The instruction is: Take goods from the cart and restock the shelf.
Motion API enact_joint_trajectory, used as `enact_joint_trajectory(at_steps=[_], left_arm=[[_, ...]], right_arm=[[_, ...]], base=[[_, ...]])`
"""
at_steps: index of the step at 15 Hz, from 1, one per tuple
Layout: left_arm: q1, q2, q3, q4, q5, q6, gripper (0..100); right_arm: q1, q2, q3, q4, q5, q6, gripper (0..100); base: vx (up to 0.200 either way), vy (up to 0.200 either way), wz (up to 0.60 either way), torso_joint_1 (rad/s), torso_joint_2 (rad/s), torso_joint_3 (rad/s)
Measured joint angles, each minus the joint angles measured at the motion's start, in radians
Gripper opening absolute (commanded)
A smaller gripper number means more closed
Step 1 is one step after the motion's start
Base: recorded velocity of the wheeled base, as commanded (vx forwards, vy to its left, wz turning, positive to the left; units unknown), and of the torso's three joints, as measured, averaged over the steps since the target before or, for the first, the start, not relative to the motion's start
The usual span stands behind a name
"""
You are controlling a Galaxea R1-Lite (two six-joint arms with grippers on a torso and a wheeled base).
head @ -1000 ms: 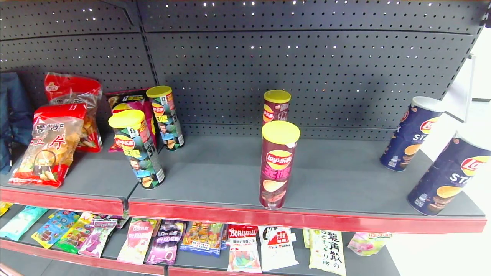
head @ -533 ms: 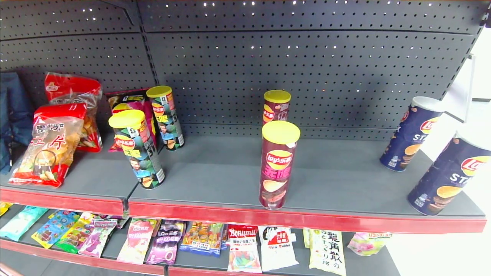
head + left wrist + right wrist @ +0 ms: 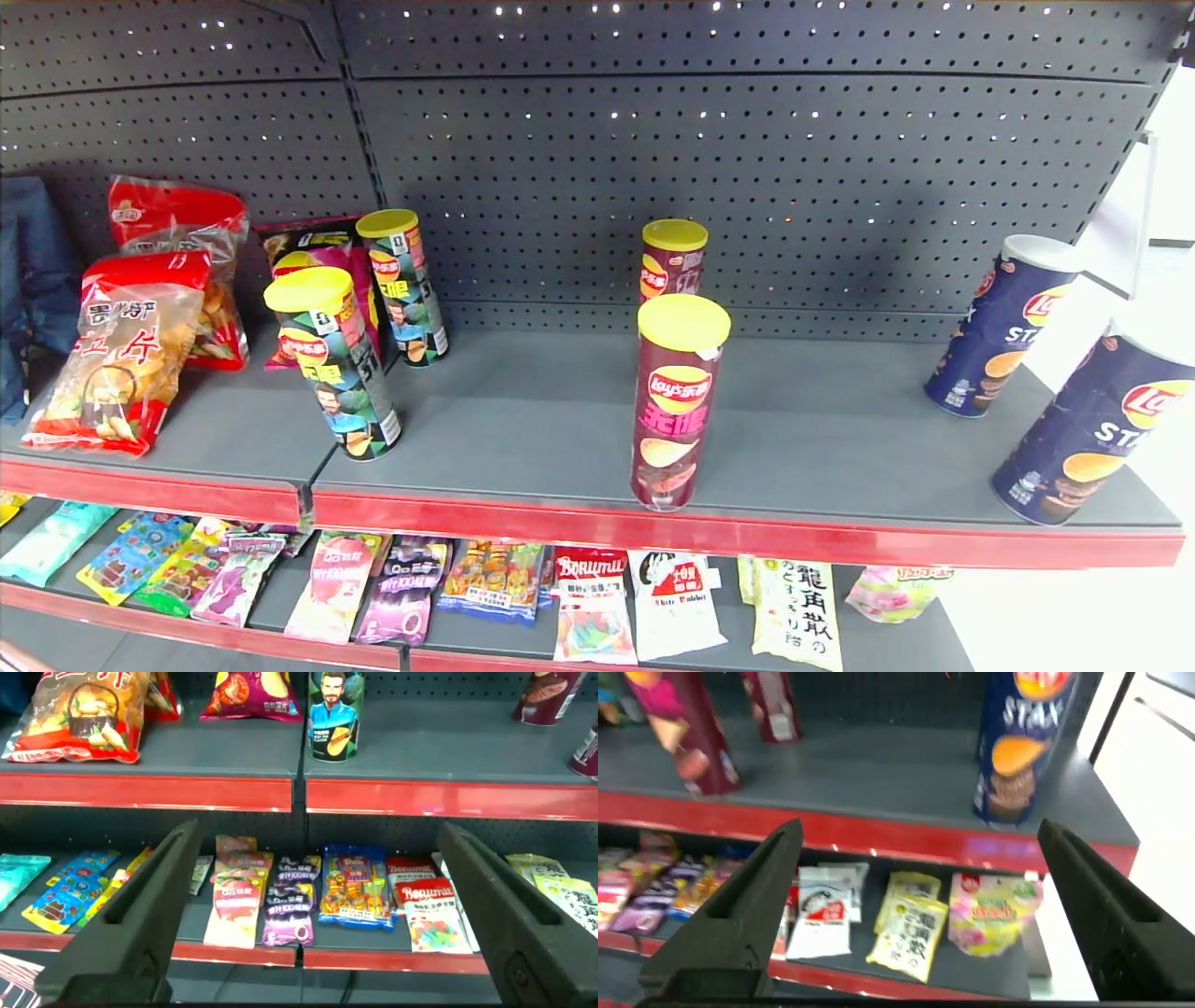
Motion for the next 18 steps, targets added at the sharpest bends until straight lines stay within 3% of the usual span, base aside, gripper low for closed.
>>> enact_joint_trajectory(at_steps=[2, 4, 7, 9, 15, 18], left_arm=[[0.000, 0.000, 0.000, 0.001, 0.000, 0.000, 100], [-0.001, 0.000, 0.000, 0.001, 0.000, 0.000, 100], [0.000, 0.000, 0.000, 0.001, 0.000, 0.000, 100], [-0.001, 0.000, 0.000, 0.001, 0.000, 0.000, 100], [0.000, 0.000, 0.000, 0.001, 0.000, 0.000, 100], [0.000, 0.000, 0.000, 0.001, 0.000, 0.000, 100]], right_arm=[[0.007, 0.085, -0.096, 0.002, 0.069, 0.009, 100], [0.018, 0.194, -0.171, 0.005, 0.222, -0.001, 100], [0.028, 0.385, -0.257, 0.002, 0.303, -0.037, 100], [0.053, 0.534, -0.322, 0.000, 0.321, -0.062, 100], [0.284, 0.994, -0.484, -0.004, 0.285, -0.072, 100], [0.353, 1.161, -0.527, -0.005, 0.269, -0.049, 100]], base=[[0.000, 0.000, 0.00, 0.000, 0.00, 0.000], [0.000, 0.000, 0.00, 0.000, 0.00, 0.000], [0.000, 0.000, 0.00, 0.000, 0.00, 0.000], [0.000, 0.000, 0.00, 0.000, 0.00, 0.000], [0.000, 0.000, 0.00, 0.000, 0.00, 0.000], [0.000, 0.000, 0.00, 0.000, 0.00, 0.000]])
